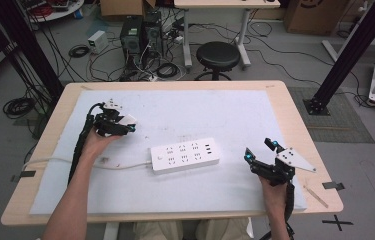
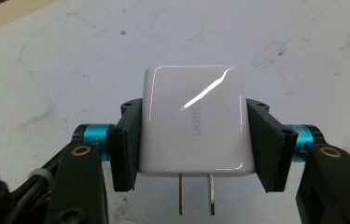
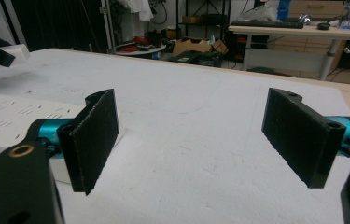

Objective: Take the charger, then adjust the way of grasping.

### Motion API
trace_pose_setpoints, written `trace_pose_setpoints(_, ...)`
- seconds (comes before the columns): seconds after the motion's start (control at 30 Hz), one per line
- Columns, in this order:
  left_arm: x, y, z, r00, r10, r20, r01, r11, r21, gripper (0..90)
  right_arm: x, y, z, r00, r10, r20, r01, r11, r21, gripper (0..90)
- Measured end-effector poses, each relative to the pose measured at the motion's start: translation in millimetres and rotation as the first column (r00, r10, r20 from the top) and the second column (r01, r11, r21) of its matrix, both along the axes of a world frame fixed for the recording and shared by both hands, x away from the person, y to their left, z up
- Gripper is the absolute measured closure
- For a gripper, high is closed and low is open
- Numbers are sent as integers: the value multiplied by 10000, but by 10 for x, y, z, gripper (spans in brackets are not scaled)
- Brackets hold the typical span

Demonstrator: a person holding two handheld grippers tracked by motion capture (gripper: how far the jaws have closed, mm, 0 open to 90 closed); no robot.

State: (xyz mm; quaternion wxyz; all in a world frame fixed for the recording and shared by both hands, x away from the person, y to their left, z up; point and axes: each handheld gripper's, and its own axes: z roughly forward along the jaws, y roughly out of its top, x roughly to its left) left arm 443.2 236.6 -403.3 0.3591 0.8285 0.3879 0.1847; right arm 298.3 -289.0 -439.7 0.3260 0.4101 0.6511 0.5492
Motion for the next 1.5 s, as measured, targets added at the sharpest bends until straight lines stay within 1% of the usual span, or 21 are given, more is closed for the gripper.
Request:
trace_pose_setpoints(0.2, -121, -46, 103, 9998, -136, 166, 138, 9998, -145, 424, -1, 4, 1, 10000, -6, -69, 6, 10000, -15, 191)
trace_pose_setpoints(0.23, -193, -78, 170, 9994, -237, 263, 245, 9992, -314, 424, -1, 5, 2, 10000, -16, -78, 16, 10000, -3, 191)
trace_pose_setpoints(0.3, -222, -90, 201, 9991, -285, 322, 298, 9988, -386, 424, 10, -1, 1, 10000, 29, -23, -29, 10000, -47, 191)
trace_pose_setpoints(0.47, -441, -154, 412, 9948, -562, 845, 625, 9952, -747, 424, 6, 11, 2, 10000, -53, -81, 52, 9999, -96, 191)
trace_pose_setpoints(0.6, -561, -198, 490, 9906, -760, 1136, 844, 9939, -704, 424, 10, 18, 3, 9999, -32, -136, 30, 9999, -122, 191)
trace_pose_setpoints(0.83, -823, -419, 605, 9739, -1341, 1829, 1490, 9863, -701, 424, 4, 24, 1, 10000, -3, -39, 2, 9999, -162, 191)
trace_pose_setpoints(0.87, -823, -419, 605, 9739, -1341, 1829, 1490, 9863, -701, 424, 4, 24, 1, 10000, -3, -39, 2, 9999, -162, 191)
trace_pose_setpoints(0.9, -882, -495, 630, 9672, -1482, 2064, 1644, 9844, -636, 424, 0, 25, 2, 10000, 7, -50, -8, 9999, -147, 191)
trace_pose_setpoints(0.97, -923, -555, 647, 9616, -1581, 2243, 1762, 9823, -629, 424, -16, 28, 2, 10000, 2, 75, -1, 9999, -161, 191)
trace_pose_setpoints(1.0, -923, -555, 647, 9616, -1581, 2243, 1762, 9823, -629, 423, -16, 28, 2, 10000, 2, 75, -1, 9999, -161, 191)
trace_pose_setpoints(1.03, -994, -655, 666, 9524, -1691, 2538, 1913, 9793, -655, 423, -16, 29, 1, 9998, 51, 179, -48, 9998, -176, 190)
trace_pose_setpoints(1.13, -1065, -769, 678, 9408, -1869, 2829, 2070, 9774, -424, 424, -12, 42, 4, 9997, 177, 175, -172, 9995, -281, 191)
trace_pose_setpoints(1.17, -1065, -769, 678, 9408, -1869, 2829, 2070, 9774, -424, 424, -12, 42, 4, 9997, 177, 175, -172, 9995, -281, 191)
trace_pose_setpoints(1.2, -1112, -842, 679, 9316, -2011, 3028, 2179, 9757, -223, 424, -9, 44, 6, 9997, 196, 127, -193, 9995, -258, 190)
trace_pose_setpoints(1.23, -1124, -860, 680, 9295, -2032, 3079, 2195, 9754, -188, 423, -2, 39, 5, 9995, 291, 102, -290, 9995, -128, 190)
trace_pose_setpoints(1.33, -1208, -968, 684, 9137, -2215, 3406, 2407, 9705, -146, 424, 0, 31, 8, 9995, 304, 22, -304, 9995, 79, 191)
trace_pose_setpoints(1.37, -1208, -968, 684, 9137, -2215, 3406, 2407, 9705, -146, 424, 0, 31, 8, 9995, 304, 22, -304, 9995, 79, 191)
trace_pose_setpoints(1.4, -1256, -1018, 684, 9045, -2351, 3559, 2526, 9676, -28, 424, 1, 29, 12, 9996, 276, -2, -276, 9995, 126, 191)
trace_pose_setpoints(1.43, -1256, -1018, 684, 9045, -2351, 3559, 2526, 9676, -28, 424, 1, 29, 12, 9996, 276, -2, -276, 9995, 126, 191)
trace_pose_setpoints(1.47, -1313, -1079, 675, 8928, -2413, 3804, 2562, 9665, 117, 424, 0, 23, 17, 9995, 305, -11, -304, 9992, 242, 191)
trace_pose_setpoints(1.5, -1313, -1079, 675, 8928, -2413, 3804, 2562, 9665, 117, 424, 0, 23, 17, 9995, 305, -11, -304, 9992, 242, 191)
